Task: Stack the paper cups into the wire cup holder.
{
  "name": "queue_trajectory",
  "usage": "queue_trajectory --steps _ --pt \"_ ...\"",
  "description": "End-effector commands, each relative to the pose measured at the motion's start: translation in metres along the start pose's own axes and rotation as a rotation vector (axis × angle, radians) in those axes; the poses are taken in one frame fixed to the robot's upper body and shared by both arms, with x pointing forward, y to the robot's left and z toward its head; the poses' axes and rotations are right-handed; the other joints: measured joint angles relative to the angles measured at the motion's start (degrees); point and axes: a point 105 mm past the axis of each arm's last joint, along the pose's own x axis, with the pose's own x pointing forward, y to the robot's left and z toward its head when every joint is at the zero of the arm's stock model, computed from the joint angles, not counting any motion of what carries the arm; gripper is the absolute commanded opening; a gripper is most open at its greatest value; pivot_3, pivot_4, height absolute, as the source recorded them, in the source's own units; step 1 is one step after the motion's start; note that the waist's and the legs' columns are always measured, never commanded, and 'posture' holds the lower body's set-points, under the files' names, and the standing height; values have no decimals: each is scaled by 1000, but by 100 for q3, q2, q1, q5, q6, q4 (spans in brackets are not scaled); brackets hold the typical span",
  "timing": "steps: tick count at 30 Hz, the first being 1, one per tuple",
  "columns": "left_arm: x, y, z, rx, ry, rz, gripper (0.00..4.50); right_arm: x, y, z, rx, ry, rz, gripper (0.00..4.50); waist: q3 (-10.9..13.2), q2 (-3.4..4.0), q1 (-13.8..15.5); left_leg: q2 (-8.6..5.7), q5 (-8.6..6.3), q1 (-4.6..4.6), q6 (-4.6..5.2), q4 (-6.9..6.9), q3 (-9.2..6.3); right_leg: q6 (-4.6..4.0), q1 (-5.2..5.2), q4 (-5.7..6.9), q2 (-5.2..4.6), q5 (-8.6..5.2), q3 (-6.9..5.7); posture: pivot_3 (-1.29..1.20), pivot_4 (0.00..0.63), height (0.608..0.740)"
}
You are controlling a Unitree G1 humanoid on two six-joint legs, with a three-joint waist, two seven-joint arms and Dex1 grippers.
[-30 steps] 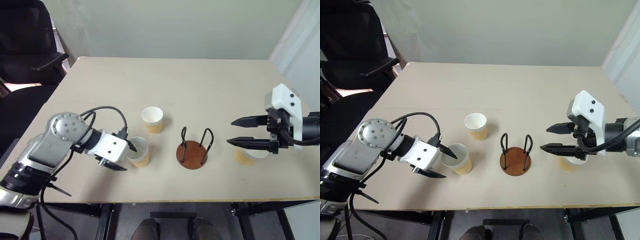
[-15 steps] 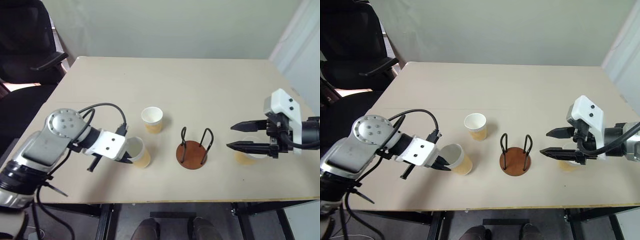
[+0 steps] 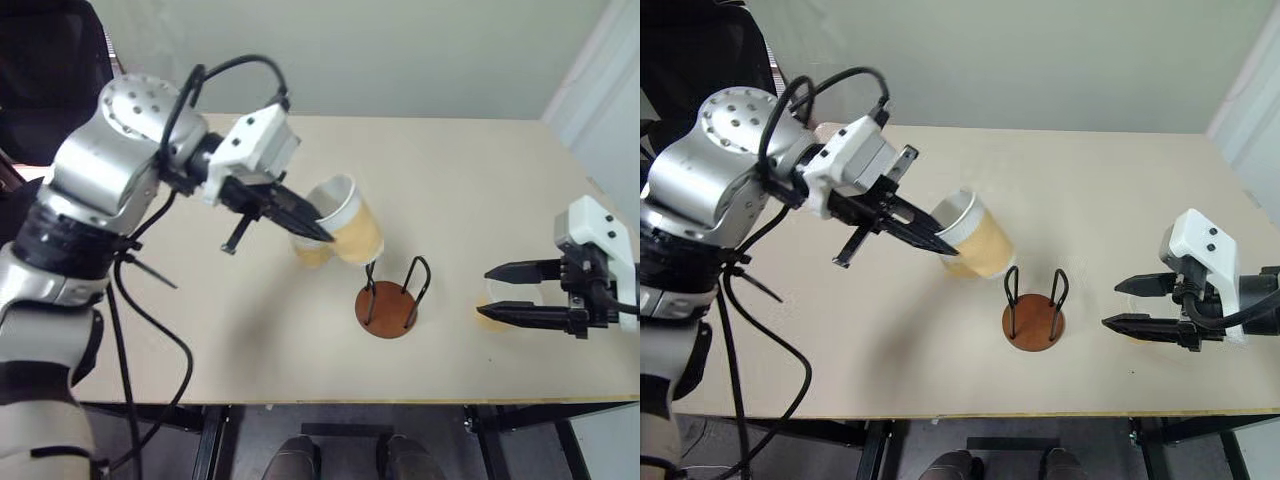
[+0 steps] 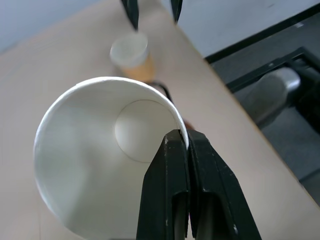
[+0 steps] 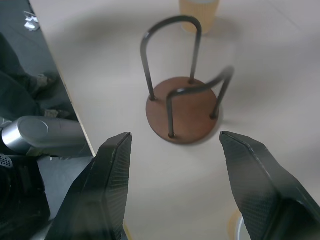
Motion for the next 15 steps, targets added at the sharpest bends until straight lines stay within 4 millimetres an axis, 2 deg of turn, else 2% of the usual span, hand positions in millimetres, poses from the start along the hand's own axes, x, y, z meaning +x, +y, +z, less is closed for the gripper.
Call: queue_trajectory --steps 1,5,9,12,15 --pt "10 10 15 90 -40 -64 24 -9 -1 3 -31 -7 -62 2902 0 0 2 0 1 0 -1 2 0 7 1 2 0 -4 1 0 150 740" --pt "26 15 8 112 -28 -115 24 -9 1 0 -24 -5 -82 2902 0 0 10 -1 -2 -2 4 7 4 21 6 1 0 -10 1 0 150 740" --pt "45 14 -20 156 56 -174 24 -12 2 -2 -15 -3 -110 2902 0 0 11 1 -3 -2 7 10 7 37 7 2 0 -18 5 0 150 740" --pt "61 19 -32 226 86 -188 24 -13 4 -2 -12 -4 -120 2902 0 0 38 1 -7 -8 14 23 11 44 9 2 0 -22 5 0 150 740" --pt "74 21 -34 274 81 -204 24 -12 6 -2 -10 -4 -123 2902 0 0 54 0 -17 -14 31 53 11 55 21 2 0 -28 3 0 150 740"
